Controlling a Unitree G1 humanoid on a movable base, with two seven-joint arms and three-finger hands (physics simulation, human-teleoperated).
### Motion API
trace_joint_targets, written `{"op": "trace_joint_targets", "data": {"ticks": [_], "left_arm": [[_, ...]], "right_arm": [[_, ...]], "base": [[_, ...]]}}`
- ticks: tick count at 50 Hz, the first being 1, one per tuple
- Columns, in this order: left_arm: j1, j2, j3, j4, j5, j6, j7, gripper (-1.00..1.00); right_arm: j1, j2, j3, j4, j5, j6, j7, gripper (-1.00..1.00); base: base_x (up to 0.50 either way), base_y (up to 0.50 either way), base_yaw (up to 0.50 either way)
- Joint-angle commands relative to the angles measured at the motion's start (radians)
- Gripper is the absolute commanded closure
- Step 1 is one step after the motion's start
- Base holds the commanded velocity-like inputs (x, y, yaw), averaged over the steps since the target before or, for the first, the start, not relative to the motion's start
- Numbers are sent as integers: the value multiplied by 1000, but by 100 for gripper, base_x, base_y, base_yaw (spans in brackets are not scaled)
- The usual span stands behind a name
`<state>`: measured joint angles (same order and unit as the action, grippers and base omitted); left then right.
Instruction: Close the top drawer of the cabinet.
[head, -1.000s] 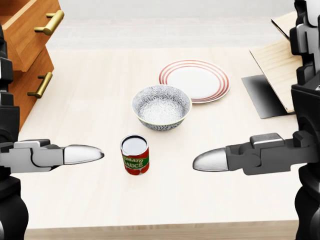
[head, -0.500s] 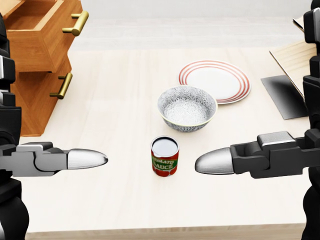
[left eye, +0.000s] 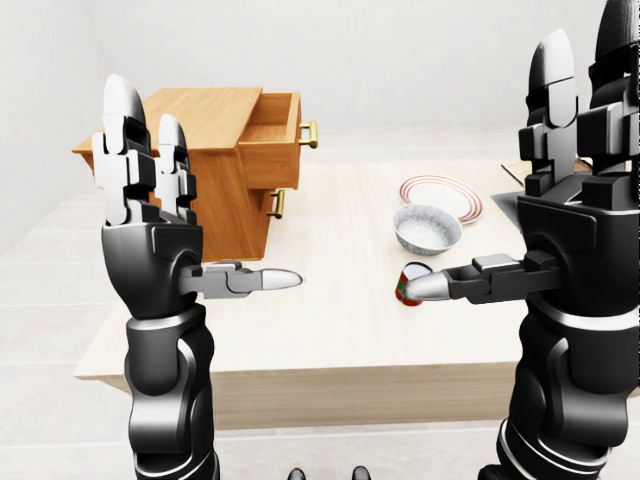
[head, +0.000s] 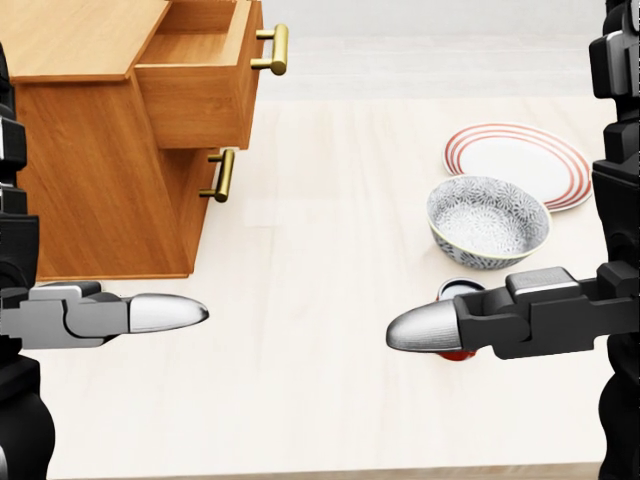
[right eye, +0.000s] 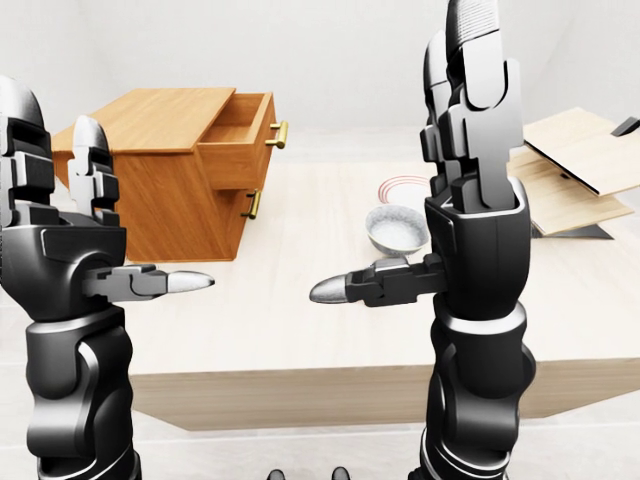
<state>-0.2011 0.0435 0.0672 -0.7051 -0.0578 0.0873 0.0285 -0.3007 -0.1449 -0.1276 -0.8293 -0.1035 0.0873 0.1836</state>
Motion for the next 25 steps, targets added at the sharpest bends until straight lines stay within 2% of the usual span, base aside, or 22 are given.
{"op": "trace_joint_targets", "data": {"ticks": [1,25], "left_arm": [[12,-4,3,11,-14,0,2,-100],[15,6,0,26,-14,0,2,-100]], "right_arm": [[4,2,3,7,-5,0,2,-100],[11,6,0,3,-5,0,9,-100]], "base": [[5,50,0],[5,50,0]]}}
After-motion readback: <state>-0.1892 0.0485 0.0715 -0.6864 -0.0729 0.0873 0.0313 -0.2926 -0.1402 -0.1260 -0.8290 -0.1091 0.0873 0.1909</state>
